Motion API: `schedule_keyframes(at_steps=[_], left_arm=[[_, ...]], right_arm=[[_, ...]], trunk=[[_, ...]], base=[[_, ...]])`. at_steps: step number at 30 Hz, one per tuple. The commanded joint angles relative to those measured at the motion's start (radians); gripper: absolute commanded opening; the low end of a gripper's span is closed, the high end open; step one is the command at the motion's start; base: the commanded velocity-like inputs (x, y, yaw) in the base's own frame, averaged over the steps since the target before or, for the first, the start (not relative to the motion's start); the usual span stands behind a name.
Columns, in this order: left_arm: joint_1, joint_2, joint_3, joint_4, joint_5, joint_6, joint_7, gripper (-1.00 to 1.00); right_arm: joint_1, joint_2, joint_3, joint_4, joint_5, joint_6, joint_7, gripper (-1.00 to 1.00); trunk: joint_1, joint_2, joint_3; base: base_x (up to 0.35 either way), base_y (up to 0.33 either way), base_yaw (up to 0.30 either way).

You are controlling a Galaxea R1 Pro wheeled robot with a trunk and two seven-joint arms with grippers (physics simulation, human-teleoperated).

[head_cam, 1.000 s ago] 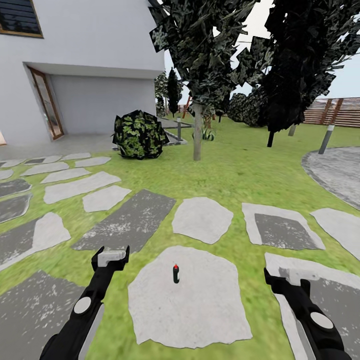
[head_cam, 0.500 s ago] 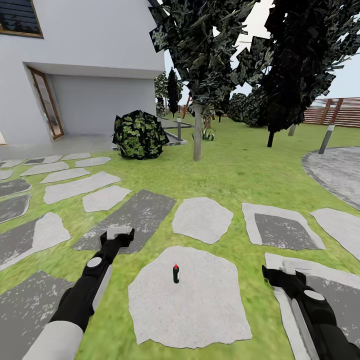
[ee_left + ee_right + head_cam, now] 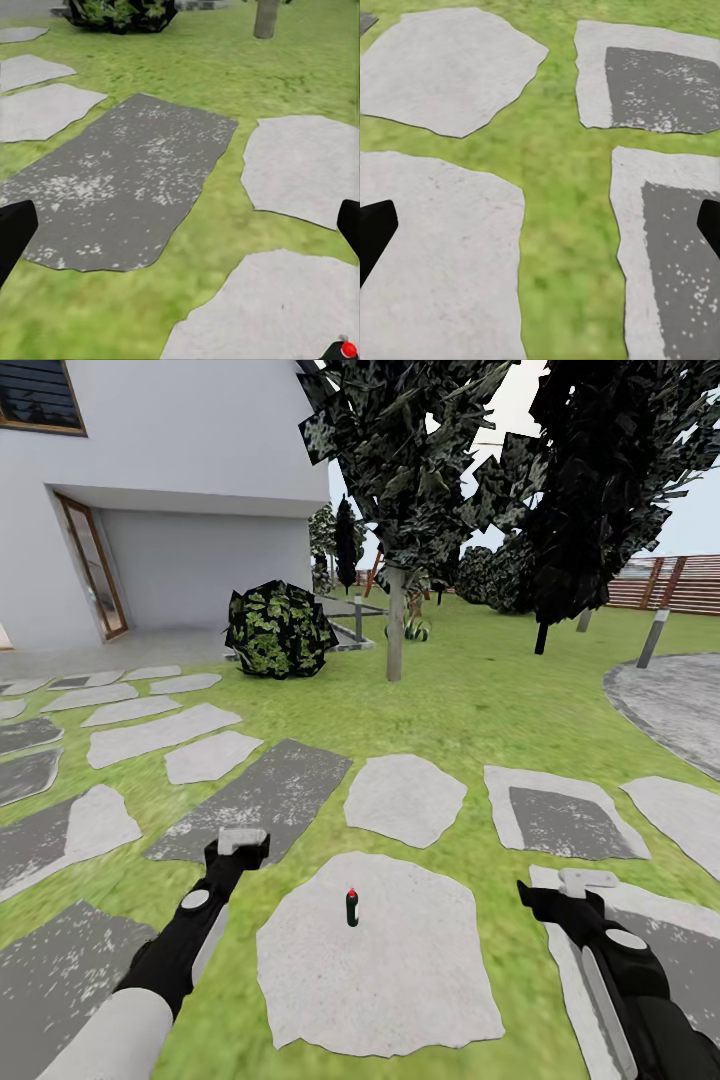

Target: In the garden, pick up the pesticide atomizer on the floor and spray pesticide onto both trees until each tree trunk is fully covered.

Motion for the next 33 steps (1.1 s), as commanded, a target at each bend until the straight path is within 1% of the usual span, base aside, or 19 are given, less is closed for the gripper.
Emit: schedule_keyframes(at_steps=[1,2,3,4,5,8,10,17,20,30,33], left_arm=[[0.0,0.0,0.0,0.03,0.0,-0.041,0.0,1.0],[0.0,0.0,-0.001,0.062,0.0,-0.084,-0.001,1.0],[0.0,-0.001,-0.001,0.078,0.0,-0.105,-0.001,1.0],[0.0,-0.001,-0.002,0.107,0.0,-0.146,-0.001,1.0],[0.0,-0.001,-0.003,0.145,0.0,-0.201,-0.002,1.0],[0.0,-0.002,-0.003,0.186,0.0,-0.269,-0.003,1.0],[0.0,-0.001,-0.002,0.205,0.001,-0.301,-0.003,1.0],[0.001,0.001,0.0,0.214,0.002,-0.318,-0.003,1.0],[0.001,0.001,-0.001,0.215,0.003,-0.32,-0.003,1.0],[0.001,0.0,-0.002,0.216,0.004,-0.321,-0.002,1.0],[0.001,0.0,-0.002,0.216,0.004,-0.321,-0.002,1.0]], right_arm=[[0.0,0.001,0.0,0.0,0.001,-0.001,0.001,1.0],[0.0,0.001,0.0,0.0,0.001,-0.001,0.001,1.0],[0.0,0.001,0.0,0.0,0.002,-0.001,0.001,1.0],[0.0,0.001,0.0,0.0,0.002,-0.001,0.001,1.0],[0.0,0.001,0.0,0.0,0.003,-0.002,0.001,1.0],[0.0,0.004,0.0,0.0,0.003,-0.003,0.002,1.0],[0.0,0.006,0.001,0.0,0.004,-0.003,0.001,1.0],[0.0,0.007,-0.001,0.0,0.004,-0.003,0.0,1.0],[0.0,0.008,-0.002,0.0,0.004,-0.003,0.0,1.0],[0.0,0.008,-0.003,0.002,0.004,-0.003,0.0,1.0],[0.0,0.008,-0.003,0.002,0.004,-0.003,-0.002,1.0]], trunk=[[0.0,0.0,0.0],[0.0,0.0,0.0],[0.0,0.0,0.0],[0.0,0.0,0.0],[0.0,0.0,0.0],[0.0,0.0,0.0],[0.0,0.0,0.0],[0.0,0.0,0.0],[0.0,0.0,-0.001],[0.0,0.0,-0.007],[0.0,0.0,-0.008]], base=[[0.0,0.0,0.0],[0.0,0.0,0.0],[0.0,0.0,0.0],[0.0,0.0,0.0],[0.0,0.0,0.0],[0.0,0.0,0.0],[0.0,0.0,0.0],[0.0,0.0,-0.009],[0.024,-0.021,-0.184],[0.193,-0.193,-0.254],[0.219,-0.226,-0.071]])
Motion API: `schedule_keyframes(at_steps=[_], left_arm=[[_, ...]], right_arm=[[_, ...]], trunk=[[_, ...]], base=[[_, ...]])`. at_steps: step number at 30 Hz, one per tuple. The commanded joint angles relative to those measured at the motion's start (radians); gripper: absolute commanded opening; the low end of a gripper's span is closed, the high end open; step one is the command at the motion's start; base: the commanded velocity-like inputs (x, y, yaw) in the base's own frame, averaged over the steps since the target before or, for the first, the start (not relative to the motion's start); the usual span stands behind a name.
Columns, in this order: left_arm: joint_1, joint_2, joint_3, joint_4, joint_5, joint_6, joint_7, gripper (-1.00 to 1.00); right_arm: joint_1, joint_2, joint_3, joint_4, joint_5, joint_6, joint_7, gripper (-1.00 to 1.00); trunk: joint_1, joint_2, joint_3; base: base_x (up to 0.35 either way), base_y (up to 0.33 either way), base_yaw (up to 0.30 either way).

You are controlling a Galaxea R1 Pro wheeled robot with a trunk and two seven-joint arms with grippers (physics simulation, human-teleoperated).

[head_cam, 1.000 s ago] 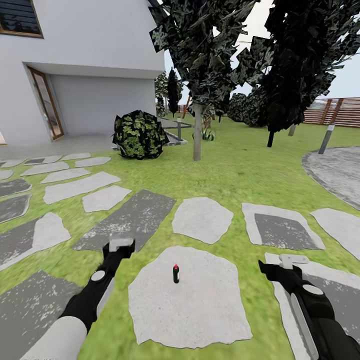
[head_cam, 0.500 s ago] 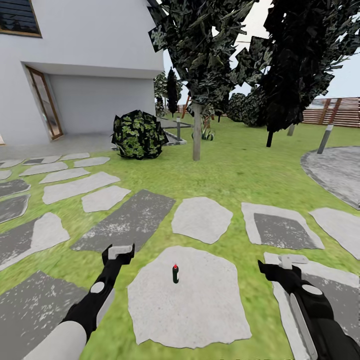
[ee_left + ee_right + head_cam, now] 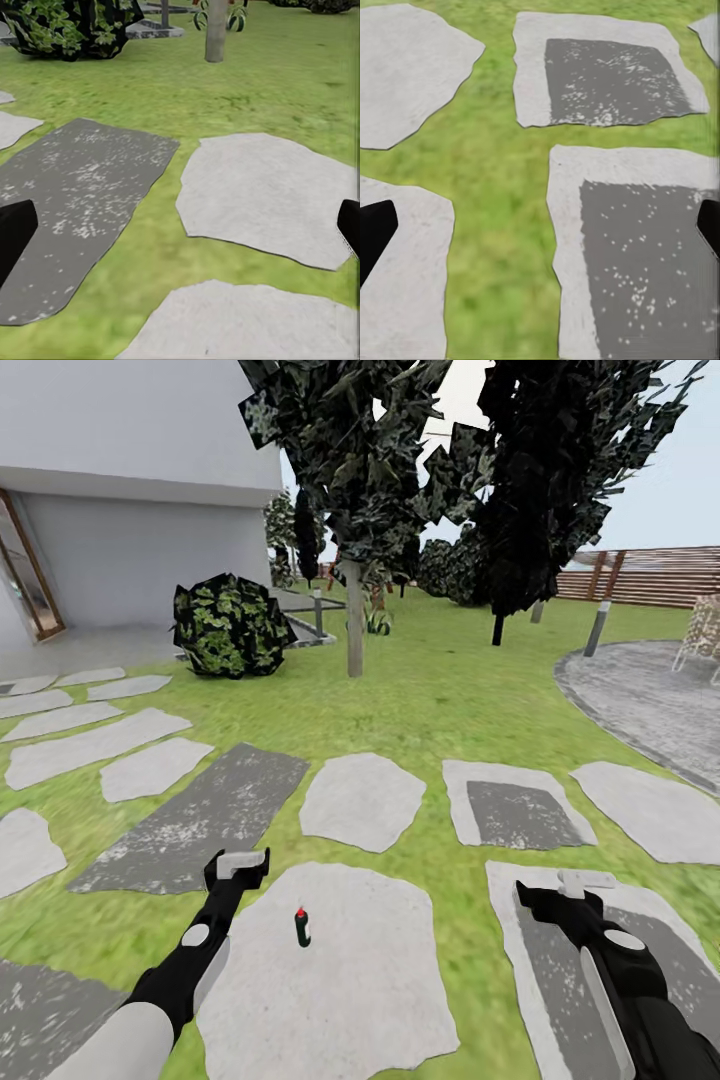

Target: In the garden, pick up the pesticide atomizer on the floor and spray pesticide onto both trees until each tree trunk is fully covered.

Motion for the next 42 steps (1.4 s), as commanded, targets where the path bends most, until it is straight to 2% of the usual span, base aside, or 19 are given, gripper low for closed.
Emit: schedule_keyframes(at_steps=[1,12,23,33,39,42], left_arm=[[0.0,0.0,0.0,0.0,0.0,0.0,0.0,1.0],[0.0,-0.004,-0.001,-0.001,0.001,0.0,0.0,1.0],[0.0,-0.004,-0.001,-0.001,0.002,0.0,0.0,1.0],[0.0,-0.003,0.002,-0.001,0.0,0.0,0.0,1.0],[0.0,-0.002,0.002,-0.002,0.0,0.0,0.0,1.0],[0.0,-0.001,0.002,-0.002,-0.001,0.0,0.0,1.0]], right_arm=[[0.0,0.0,0.0,0.0,0.0,0.0,0.0,1.0],[0.0,-0.003,0.0,-0.002,0.001,0.0,0.0,1.0],[0.001,-0.003,-0.003,0.0,0.0,0.0,-0.002,1.0],[0.003,-0.003,-0.004,0.0,0.0,0.0,-0.002,1.0],[0.003,-0.003,-0.005,-0.001,-0.001,0.0,-0.001,1.0],[0.003,-0.003,-0.005,-0.002,-0.001,0.0,0.0,1.0]], trunk=[[0.0,0.0,0.0],[0.0,0.0,0.0],[0.0,0.0,-0.001],[0.0,0.0,-0.002],[0.023,-0.042,-0.029],[0.024,-0.043,-0.045]], base=[[0.218,-0.231,-0.021],[0.155,-0.267,0.003],[0.136,-0.283,0.204],[0.059,-0.059,0.025],[0.0,0.0,0.0],[0.0,0.0,0.0]])
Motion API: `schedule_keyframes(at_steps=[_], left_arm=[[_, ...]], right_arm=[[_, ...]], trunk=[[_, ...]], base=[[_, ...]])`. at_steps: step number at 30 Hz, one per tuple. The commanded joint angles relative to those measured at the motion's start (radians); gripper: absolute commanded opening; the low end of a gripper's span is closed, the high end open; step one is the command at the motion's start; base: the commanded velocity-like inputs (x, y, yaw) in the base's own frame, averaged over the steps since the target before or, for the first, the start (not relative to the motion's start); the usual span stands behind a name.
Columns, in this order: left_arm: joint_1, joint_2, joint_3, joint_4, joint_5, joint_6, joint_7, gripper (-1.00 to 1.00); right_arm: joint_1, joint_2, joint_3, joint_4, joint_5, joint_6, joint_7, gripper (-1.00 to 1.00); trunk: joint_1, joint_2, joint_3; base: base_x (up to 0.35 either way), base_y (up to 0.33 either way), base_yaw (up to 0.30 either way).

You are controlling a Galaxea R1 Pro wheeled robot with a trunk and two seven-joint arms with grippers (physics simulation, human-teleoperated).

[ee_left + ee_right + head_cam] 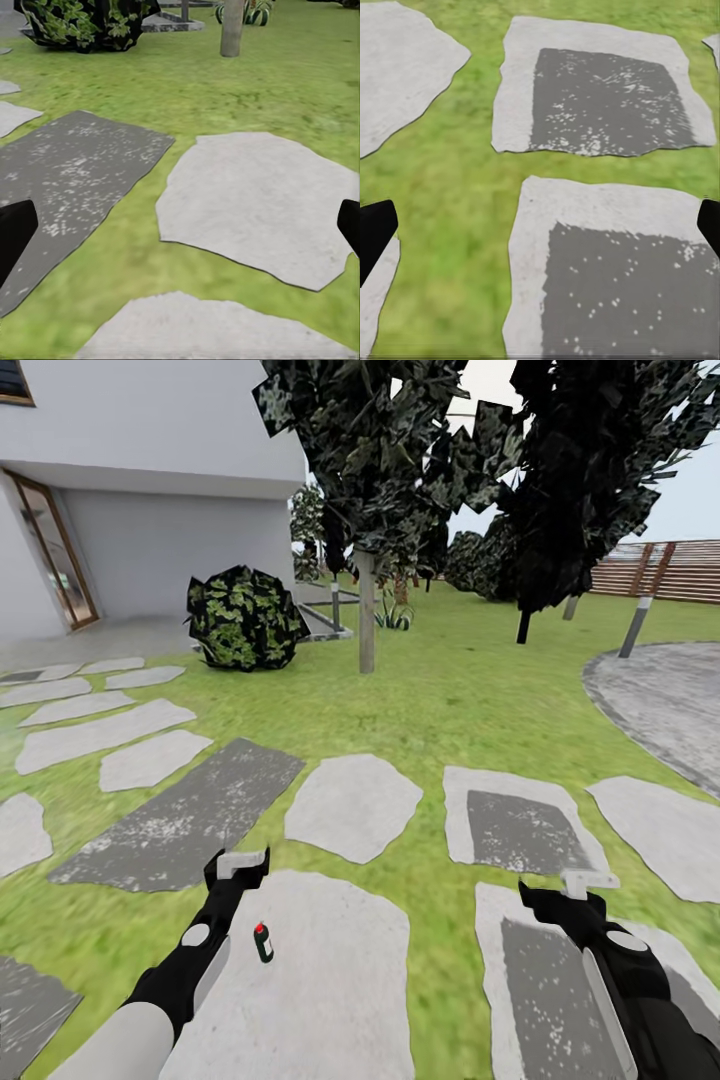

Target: In the garden, pick up the pesticide atomizer on the floor and spray pesticide onto both trees until each tree trunk is fully covered.

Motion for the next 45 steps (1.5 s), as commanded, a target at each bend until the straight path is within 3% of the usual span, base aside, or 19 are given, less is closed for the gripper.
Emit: schedule_keyframes(at_steps=[1,45], left_arm=[[0.0,0.0,0.0,0.0,0.0,0.0,0.0,1.0],[0.0,0.001,0.0,0.0,-0.002,0.0,0.0,1.0]], right_arm=[[0.0,0.0,0.0,0.0,0.0,0.0,0.0,1.0],[0.0,0.0,-0.001,0.0,0.0,-0.001,0.001,1.0]], trunk=[[0.0,0.0,-0.006],[0.02,-0.011,-0.244]], base=[[0.0,0.0,0.0],[0.0,0.0,0.0]])
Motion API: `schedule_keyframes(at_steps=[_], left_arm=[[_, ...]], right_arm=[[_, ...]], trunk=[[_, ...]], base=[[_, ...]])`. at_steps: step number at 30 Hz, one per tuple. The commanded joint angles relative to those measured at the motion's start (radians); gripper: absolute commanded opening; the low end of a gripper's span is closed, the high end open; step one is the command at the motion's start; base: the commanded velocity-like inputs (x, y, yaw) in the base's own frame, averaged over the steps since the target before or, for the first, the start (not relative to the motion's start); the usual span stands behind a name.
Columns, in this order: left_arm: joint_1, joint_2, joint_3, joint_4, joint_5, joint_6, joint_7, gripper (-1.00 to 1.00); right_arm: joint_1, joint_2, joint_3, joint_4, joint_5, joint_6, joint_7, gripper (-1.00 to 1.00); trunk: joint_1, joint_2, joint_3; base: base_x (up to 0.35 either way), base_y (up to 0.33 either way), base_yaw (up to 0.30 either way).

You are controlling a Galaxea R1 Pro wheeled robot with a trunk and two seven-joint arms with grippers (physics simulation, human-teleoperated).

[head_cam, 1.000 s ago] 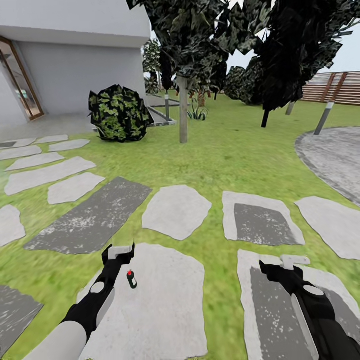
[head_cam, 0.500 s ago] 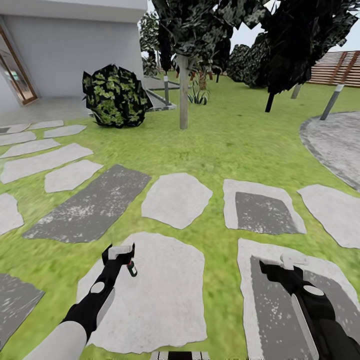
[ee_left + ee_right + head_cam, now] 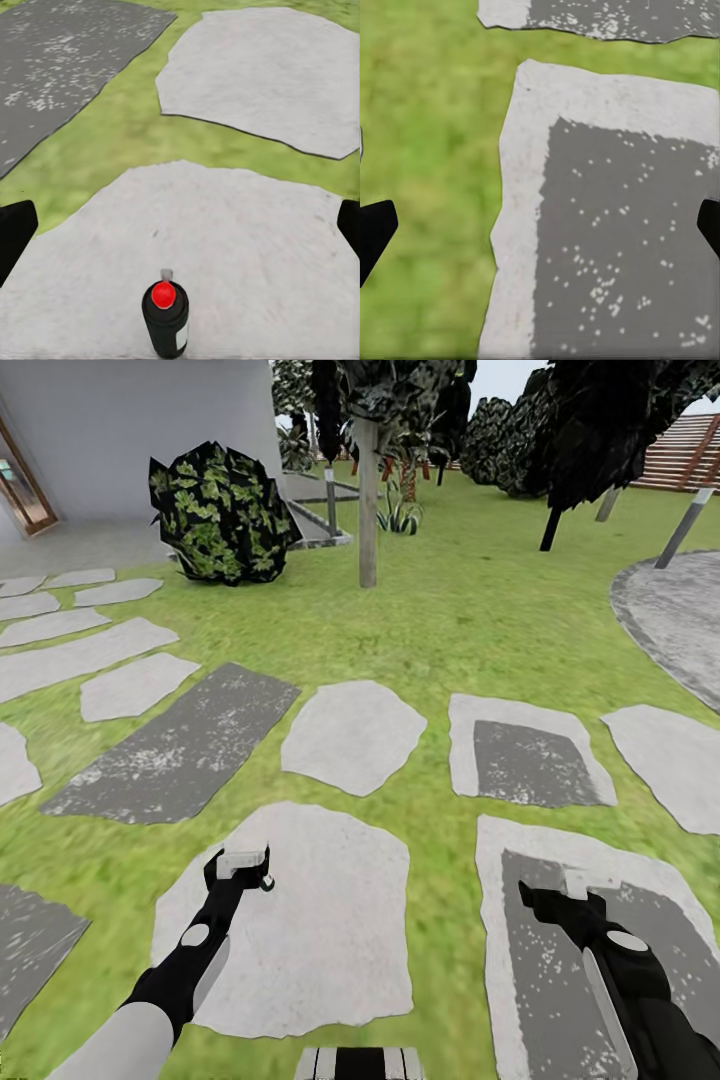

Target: In the garden, pick up the pesticide atomizer on the floor and spray pesticide onto both trees until each tree trunk is fully covered.

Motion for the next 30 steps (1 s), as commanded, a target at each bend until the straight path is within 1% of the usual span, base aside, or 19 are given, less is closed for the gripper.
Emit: schedule_keyframes(at_steps=[1,30], left_arm=[[0.0,0.0,0.0,0.0,0.0,0.0,0.0,1.0],[0.0,0.0,0.0,-0.001,-0.002,-0.002,0.0,1.0]], right_arm=[[0.0,0.0,0.0,0.0,0.0,0.0,0.0,1.0],[0.0,-0.002,0.0,-0.003,-0.001,-0.001,0.002,1.0]], trunk=[[0.0,0.0,-0.006],[0.013,-0.007,-0.163]], base=[[0.0,0.0,0.0],[0.0,0.0,0.0]])
